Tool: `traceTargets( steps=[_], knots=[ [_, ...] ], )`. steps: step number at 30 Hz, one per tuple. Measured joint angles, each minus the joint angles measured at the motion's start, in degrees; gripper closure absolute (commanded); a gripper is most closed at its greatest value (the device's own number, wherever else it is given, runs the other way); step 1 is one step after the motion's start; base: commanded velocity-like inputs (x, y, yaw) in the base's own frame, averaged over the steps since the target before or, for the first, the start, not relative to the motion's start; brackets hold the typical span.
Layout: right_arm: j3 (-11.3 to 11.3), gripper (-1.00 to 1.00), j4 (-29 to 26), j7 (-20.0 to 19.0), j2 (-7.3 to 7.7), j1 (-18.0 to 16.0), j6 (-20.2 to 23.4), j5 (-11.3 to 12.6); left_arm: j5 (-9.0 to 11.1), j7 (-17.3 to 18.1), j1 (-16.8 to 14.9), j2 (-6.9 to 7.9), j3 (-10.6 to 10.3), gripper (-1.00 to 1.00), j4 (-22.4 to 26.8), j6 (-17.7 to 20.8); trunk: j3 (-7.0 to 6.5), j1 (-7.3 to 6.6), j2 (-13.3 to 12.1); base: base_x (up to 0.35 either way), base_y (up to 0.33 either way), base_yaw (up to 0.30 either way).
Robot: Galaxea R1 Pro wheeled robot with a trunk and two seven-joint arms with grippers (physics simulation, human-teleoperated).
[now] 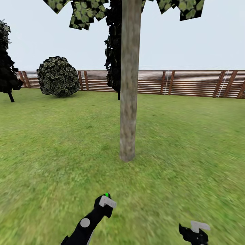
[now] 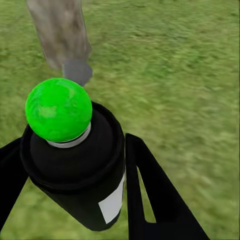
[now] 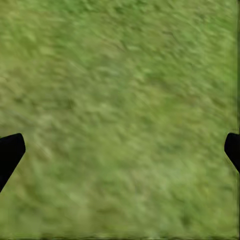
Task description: In the garden, pick up the pesticide atomizer on the floor and spray pesticide onto both trees until each tree trunk is fully covered.
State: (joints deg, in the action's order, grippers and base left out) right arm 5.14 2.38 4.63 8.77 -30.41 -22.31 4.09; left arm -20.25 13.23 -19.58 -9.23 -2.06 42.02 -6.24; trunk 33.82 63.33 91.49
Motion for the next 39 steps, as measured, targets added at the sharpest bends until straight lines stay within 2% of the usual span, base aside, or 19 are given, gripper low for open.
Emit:
traceTargets(
  steps=[4,9,10,13,16,18,25,39],
  knots=[
    [-0.04,-1.00,0.34,1.78,-1.49,1.20,-0.70,-0.03,0.06,-1.63,-0.03,-0.63,-0.08,1.00,-1.41,-1.11,0.00,-0.01,0.00,0.319,-0.040,0.000],
    [0.04,-1.00,0.52,10.05,-2.54,2.34,-0.82,0.05,0.66,-2.22,-0.04,-0.74,-0.03,1.00,-1.82,-1.45,0.00,-0.01,0.00,0.343,-0.094,0.000],
    [0.00,-1.00,0.53,11.10,-3.26,2.81,-0.80,0.04,1.61,-2.27,-0.04,-0.74,-0.02,1.00,-1.84,-1.48,0.00,-0.01,0.00,0.348,-0.108,0.000],
    [-0.05,-1.00,0.55,12.24,-5.27,3.59,-0.58,-0.24,6.19,-2.33,-0.05,-0.74,-0.02,1.00,-1.94,-1.47,-0.01,-0.01,0.00,0.349,-0.115,0.000],
    [-0.15,-1.00,0.56,12.38,-7.11,4.34,-0.45,-0.74,8.11,-2.30,-0.07,-0.74,-0.05,1.00,-2.12,-1.44,-0.01,-0.01,0.00,0.349,-0.137,0.000],
    [-0.17,-1.00,0.56,12.40,-7.76,4.59,-0.42,-1.39,8.57,-2.28,-0.07,-0.74,-0.07,1.00,-2.16,-1.44,-0.01,-0.01,0.00,0.348,-0.149,0.000],
    [-0.21,-1.00,0.56,12.34,-8.38,4.87,-0.44,-3.18,9.02,-2.26,-0.08,-0.74,-0.09,1.00,-2.21,-1.43,-0.01,-0.01,0.00,0.347,-0.155,0.000],
    [-0.22,-1.00,0.56,12.33,-8.43,4.93,-0.44,-3.44,9.22,-2.46,-0.08,-0.74,0.07,1.00,-2.04,-1.43,-0.01,-0.01,0.00,0.347,-0.157,0.000]
  ],
)
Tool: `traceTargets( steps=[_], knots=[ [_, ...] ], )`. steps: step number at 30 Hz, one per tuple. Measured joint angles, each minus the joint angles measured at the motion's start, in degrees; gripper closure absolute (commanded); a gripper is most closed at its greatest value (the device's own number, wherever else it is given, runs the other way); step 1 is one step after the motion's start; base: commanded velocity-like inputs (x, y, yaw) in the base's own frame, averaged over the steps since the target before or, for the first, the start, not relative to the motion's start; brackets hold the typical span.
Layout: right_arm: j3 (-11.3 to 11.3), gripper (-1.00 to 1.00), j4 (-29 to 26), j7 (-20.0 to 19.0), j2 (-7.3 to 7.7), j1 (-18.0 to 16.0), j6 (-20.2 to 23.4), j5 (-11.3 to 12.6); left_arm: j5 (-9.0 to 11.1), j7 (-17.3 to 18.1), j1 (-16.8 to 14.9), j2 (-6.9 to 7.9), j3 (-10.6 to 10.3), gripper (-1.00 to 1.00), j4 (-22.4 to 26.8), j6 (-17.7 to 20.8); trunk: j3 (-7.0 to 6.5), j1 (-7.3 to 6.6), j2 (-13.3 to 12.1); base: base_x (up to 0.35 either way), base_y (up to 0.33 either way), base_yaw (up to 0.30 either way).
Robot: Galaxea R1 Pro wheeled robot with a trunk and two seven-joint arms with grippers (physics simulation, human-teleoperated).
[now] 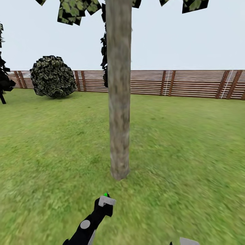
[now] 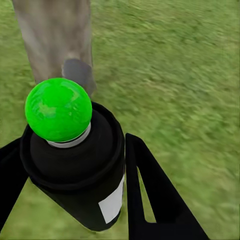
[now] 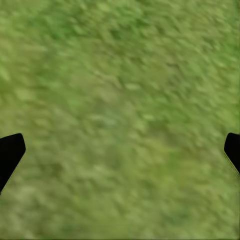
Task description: In the garden, pick up the pesticide atomizer on the floor and spray pesticide onto both trees until each tree trunk is fully covered.
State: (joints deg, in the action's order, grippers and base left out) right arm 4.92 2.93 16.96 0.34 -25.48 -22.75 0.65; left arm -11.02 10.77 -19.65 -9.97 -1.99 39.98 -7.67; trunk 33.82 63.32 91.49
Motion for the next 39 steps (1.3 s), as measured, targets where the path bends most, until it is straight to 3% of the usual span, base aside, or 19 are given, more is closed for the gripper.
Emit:
traceTargets(
  steps=[2,5,9,22,24,27,29,39],
  knots=[
    [0.00,-1.00,0.00,0.00,0.00,0.00,0.00,0.00,0.01,-0.73,0.00,0.00,0.01,1.00,0.00,-0.01,0.00,0.00,0.00,0.347,-0.157,0.000],
    [0.00,-1.00,0.00,0.00,0.00,0.00,0.00,-0.01,0.01,-5.72,0.03,0.00,0.05,1.00,-0.02,-0.05,0.00,0.00,0.00,0.347,-0.157,0.000],
    [0.00,-1.00,0.00,0.00,0.00,0.00,0.00,-0.01,-0.04,-7.60,0.01,0.00,0.01,1.00,-0.12,-0.06,0.00,0.00,0.00,0.347,-0.157,0.000],
    [0.00,-1.00,0.00,-0.01,0.00,0.00,0.01,-0.01,0.08,-8.25,0.00,0.00,0.02,1.00,0.22,-0.14,0.00,0.00,0.00,0.348,-0.096,0.000],
    [0.00,-1.00,-0.01,-0.02,0.00,0.00,0.01,-0.01,0.70,-8.26,0.00,0.00,0.02,1.00,0.25,-0.14,0.00,0.00,0.00,0.350,-0.009,0.000],
    [0.00,-1.00,-0.01,-0.02,0.00,0.00,0.01,-0.01,3.71,-8.19,0.01,0.00,0.01,1.00,0.33,-0.14,0.00,0.00,0.00,0.350,-0.003,0.000],
    [0.00,-1.00,-0.01,-0.02,0.00,0.00,0.01,-0.01,4.65,-8.17,0.01,0.00,0.01,1.00,0.35,-0.17,0.00,0.00,0.00,0.350,-0.001,0.000],
    [0.00,-1.00,-0.01,-0.02,0.00,0.00,0.01,-0.01,5.46,-8.14,0.01,0.00,0.01,1.00,0.04,-2.60,0.00,0.01,0.00,0.248,0.000,0.000]
  ],
)
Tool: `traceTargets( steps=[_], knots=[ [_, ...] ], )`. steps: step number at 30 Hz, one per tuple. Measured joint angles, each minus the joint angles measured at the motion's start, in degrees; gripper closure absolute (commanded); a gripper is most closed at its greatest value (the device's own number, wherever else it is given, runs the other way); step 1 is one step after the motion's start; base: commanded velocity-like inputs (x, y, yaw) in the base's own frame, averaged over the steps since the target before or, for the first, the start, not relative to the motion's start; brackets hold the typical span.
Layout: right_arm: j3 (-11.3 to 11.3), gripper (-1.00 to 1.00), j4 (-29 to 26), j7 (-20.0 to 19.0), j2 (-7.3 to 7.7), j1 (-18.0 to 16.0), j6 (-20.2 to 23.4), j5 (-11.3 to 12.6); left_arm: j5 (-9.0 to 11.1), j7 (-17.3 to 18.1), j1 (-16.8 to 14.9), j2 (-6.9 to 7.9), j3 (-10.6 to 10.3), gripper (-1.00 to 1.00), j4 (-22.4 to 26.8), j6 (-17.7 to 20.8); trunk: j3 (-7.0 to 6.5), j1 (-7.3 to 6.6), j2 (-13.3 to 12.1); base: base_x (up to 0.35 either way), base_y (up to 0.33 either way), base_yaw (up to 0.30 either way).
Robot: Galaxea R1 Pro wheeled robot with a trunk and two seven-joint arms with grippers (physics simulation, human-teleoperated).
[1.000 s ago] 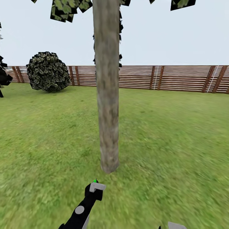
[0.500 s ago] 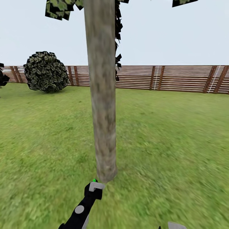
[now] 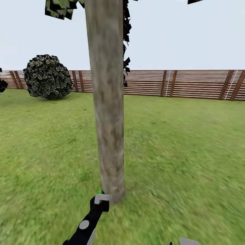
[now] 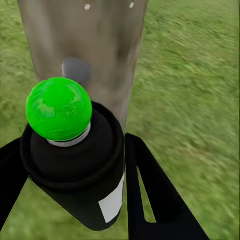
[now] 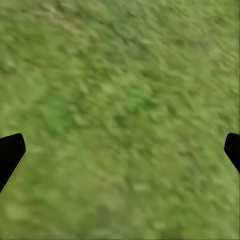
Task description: In the garden, pick up the pesticide atomizer on the floor and spray pesticide onto both trees until each tree trunk is fully covered.
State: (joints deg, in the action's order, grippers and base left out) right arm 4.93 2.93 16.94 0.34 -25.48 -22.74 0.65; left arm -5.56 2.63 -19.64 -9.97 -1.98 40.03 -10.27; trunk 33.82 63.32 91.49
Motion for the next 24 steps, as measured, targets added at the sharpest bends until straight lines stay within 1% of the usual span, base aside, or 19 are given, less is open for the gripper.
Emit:
traceTargets(
  steps=[2,9,16,21,24],
  knots=[
    [0.00,-1.00,0.00,0.00,0.00,0.00,0.00,0.00,-0.06,0.01,0.00,0.00,0.01,1.00,-0.07,-0.76,0.00,0.02,0.00,0.095,0.000,0.000],
    [0.00,-1.00,0.00,0.00,0.01,0.00,0.00,0.00,-0.09,0.07,-0.01,0.00,0.03,1.00,-0.09,-1.33,0.00,0.03,-0.01,0.010,0.004,0.000],
    [0.00,-1.00,0.00,0.00,0.01,0.00,0.00,0.00,-0.10,0.10,0.00,0.00,0.00,1.00,-0.12,-1.42,0.00,0.06,-0.01,-0.171,0.010,0.000],
    [-0.01,-1.00,0.00,-0.02,0.04,0.00,0.00,-0.01,-0.12,0.11,0.00,-0.01,0.13,1.00,-0.10,-1.46,0.00,0.03,-0.01,-0.051,0.001,0.000],
    [0.01,-1.00,0.00,0.00,0.14,0.09,0.00,0.01,-0.06,0.17,-0.01,0.00,0.03,1.00,-0.01,-0.42,0.00,0.03,-0.01,-0.007,0.000,0.000]
  ],
)
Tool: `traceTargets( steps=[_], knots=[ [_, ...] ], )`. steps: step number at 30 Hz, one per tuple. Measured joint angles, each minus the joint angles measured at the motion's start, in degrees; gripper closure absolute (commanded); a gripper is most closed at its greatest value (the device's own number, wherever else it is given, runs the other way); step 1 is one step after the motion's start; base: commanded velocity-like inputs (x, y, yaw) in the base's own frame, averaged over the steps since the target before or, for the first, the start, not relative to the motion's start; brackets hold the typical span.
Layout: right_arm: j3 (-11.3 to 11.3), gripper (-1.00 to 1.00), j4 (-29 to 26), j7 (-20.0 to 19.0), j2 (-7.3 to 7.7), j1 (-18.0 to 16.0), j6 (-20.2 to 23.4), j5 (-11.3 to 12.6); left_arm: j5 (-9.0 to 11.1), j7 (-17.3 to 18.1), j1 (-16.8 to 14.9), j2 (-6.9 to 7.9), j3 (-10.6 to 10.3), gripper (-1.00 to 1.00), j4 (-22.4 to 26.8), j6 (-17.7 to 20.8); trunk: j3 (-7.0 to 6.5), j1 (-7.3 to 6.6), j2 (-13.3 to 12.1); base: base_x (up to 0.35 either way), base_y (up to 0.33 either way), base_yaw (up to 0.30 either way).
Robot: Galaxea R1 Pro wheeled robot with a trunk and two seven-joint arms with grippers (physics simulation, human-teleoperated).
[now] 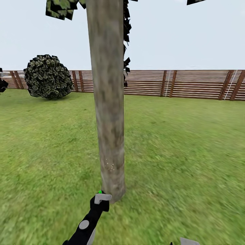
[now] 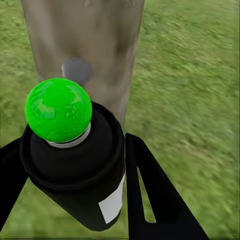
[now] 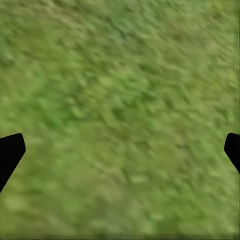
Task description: In the garden, pick up the pesticide atomizer on the floor and spray pesticide onto both trees until each tree trunk is fully covered.
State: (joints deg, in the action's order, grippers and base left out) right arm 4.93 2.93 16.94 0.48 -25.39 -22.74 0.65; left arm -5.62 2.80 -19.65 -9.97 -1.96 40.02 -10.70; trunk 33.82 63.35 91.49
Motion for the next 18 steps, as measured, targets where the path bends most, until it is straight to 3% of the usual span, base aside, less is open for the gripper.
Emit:
traceTargets(
  steps=[2,4,7,8,9,10,12,14,18],
  knots=[
    [-0.01,-1.00,0.00,0.00,0.07,0.10,0.00,0.00,0.20,0.02,0.00,0.00,-0.04,1.00,1.67,5.09,0.00,0.00,0.00,-0.002,0.000,0.000],
    [0.01,-1.00,0.00,0.00,0.16,0.24,-0.05,0.00,0.39,-0.12,-0.10,0.00,-0.06,1.00,9.75,17.04,-0.01,0.00,0.00,0.000,0.000,0.000],
    [0.04,-1.00,0.00,0.00,0.28,0.31,-0.06,-0.01,0.47,-0.17,-0.16,0.00,-0.04,1.00,16.94,26.46,-0.01,0.00,0.00,0.000,0.000,0.000],
    [0.03,-1.00,0.00,0.00,0.34,0.33,-0.07,0.01,0.50,-0.05,-1.24,-0.01,-0.02,1.00,22.12,34.11,-0.01,0.00,-0.01,0.000,0.000,0.000],
    [0.00,-1.00,0.00,0.00,0.34,0.34,-0.08,0.00,0.47,-0.03,-2.11,-0.01,0.01,1.00,26.38,38.49,-0.02,0.00,0.00,0.000,0.000,0.000],
    [0.00,-1.00,0.00,0.00,0.33,0.34,-0.08,0.00,0.50,0.00,-2.41,-0.01,0.04,1.00,27.32,40.68,-0.01,0.00,0.00,0.000,0.000,0.000],
    [0.00,-1.00,0.00,0.00,0.36,0.47,-0.08,0.00,0.49,0.15,-3.12,-0.01,0.07,1.00,32.94,47.11,-0.01,0.00,0.00,0.000,0.000,0.000],
    [-0.01,-1.00,0.00,0.00,0.38,0.57,-0.08,-0.01,0.52,0.49,-3.45,-0.01,0.03,1.00,38.96,50.83,-0.01,0.00,0.00,0.000,0.000,0.000],
    [-0.01,-1.00,0.00,0.00,0.38,0.67,-0.08,0.00,0.48,0.58,-3.62,-0.01,0.01,1.00,43.63,61.77,0.00,0.00,0.00,0.000,0.000,0.000]
  ],
)
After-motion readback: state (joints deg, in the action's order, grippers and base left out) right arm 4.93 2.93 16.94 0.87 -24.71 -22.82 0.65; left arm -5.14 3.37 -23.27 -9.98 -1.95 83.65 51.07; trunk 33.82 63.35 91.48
